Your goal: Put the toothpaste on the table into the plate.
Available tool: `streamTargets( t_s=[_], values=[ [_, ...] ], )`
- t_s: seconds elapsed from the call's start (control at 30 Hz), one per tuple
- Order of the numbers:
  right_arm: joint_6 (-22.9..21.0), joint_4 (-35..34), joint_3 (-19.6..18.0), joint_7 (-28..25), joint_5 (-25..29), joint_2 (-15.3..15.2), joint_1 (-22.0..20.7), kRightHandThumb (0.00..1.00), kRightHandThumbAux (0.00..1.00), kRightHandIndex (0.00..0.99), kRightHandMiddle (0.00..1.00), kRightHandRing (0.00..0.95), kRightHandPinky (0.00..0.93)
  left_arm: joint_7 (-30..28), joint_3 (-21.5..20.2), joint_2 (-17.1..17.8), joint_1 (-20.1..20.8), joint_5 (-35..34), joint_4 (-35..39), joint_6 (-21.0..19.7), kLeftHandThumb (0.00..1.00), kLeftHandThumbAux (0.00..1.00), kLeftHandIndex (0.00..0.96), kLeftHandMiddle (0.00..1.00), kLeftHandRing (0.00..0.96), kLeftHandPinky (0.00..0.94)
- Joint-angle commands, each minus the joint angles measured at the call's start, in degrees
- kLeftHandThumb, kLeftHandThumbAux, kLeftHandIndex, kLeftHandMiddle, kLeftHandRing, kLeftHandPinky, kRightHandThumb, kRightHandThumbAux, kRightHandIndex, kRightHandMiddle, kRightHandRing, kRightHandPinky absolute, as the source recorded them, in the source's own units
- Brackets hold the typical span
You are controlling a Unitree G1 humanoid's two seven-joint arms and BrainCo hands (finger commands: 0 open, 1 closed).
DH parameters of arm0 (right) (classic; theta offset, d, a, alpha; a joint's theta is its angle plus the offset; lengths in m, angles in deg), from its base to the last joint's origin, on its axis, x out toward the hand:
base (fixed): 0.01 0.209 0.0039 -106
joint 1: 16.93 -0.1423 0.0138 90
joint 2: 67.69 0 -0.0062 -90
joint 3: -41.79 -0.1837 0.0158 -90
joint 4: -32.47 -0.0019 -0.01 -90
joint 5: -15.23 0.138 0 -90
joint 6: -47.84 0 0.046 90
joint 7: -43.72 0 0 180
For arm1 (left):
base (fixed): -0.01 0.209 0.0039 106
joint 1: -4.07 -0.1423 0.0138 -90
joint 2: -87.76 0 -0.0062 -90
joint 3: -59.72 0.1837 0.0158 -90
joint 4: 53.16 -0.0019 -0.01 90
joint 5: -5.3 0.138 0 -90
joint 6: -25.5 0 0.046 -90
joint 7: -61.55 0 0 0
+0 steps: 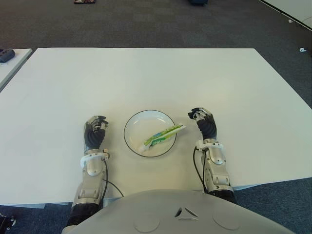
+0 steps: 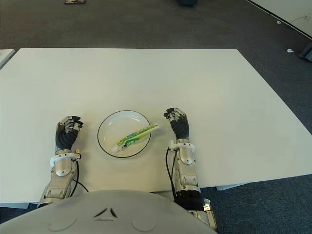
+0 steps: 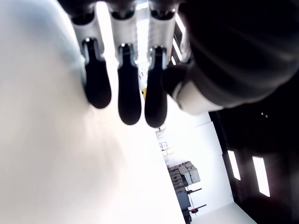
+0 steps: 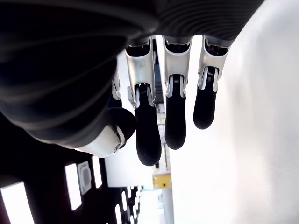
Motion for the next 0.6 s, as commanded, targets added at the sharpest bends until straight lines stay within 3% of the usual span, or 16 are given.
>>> streamTargets(
  t_s=[0.03, 0.6],
  values=[
    [-0.92, -0.25, 0.54, 0.55, -1.21, -0.08, 0.38, 0.708, 0.727, 0.434, 0.543, 0.541, 0.546, -0.59, 0.5, 0.22, -0.49, 0.83, -0.81, -0.41, 0.701, 0.721, 0.426, 0.525, 0.532, 0.506],
    [-1.37, -1.01, 0.78, 1.12, -1.5, -0.17, 0.55, 0.707, 0.728, 0.432, 0.521, 0.53, 0.533, -1.09, 0.77, -0.03, -1.2, 0.92, 1.53, -2.35, 0.703, 0.721, 0.426, 0.526, 0.53, 0.501]
  ],
)
